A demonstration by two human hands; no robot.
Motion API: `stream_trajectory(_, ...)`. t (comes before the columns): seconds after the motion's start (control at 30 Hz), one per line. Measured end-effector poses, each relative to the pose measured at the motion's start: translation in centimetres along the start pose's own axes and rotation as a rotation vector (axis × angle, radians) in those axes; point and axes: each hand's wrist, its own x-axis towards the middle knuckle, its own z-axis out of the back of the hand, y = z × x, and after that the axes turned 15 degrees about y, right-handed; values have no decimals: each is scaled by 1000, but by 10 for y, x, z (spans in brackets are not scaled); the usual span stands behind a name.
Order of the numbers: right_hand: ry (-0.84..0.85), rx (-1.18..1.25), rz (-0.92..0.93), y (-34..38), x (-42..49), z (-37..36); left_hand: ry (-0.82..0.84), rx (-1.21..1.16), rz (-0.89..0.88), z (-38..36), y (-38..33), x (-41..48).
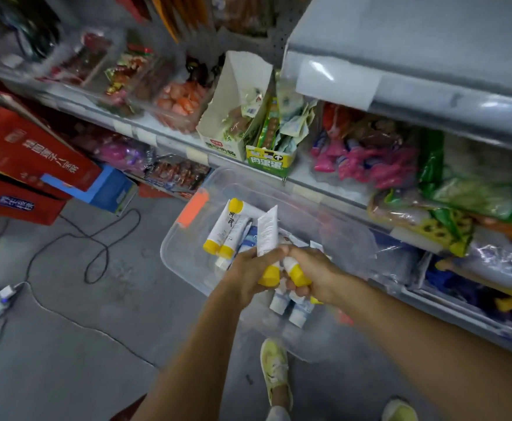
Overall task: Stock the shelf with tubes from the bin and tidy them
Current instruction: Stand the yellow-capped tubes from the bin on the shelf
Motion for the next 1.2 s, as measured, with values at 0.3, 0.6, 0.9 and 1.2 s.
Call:
stream_trajectory(0.3,35,-163,294,22,-194,47,65,-91,-240,-135,-34,-116)
stream_trajectory(0.6,-63,-589,590,31,-391,96,122,79,-448,-283,-66,-209)
stream_trajectory(0.9,-254,-739,792,66,-516,123,167,326,-776,-385,-134,-279)
stream_trajectory(1.2,-538,-623,1113,109,-605,152,267,376,-951,-457,-200,-297)
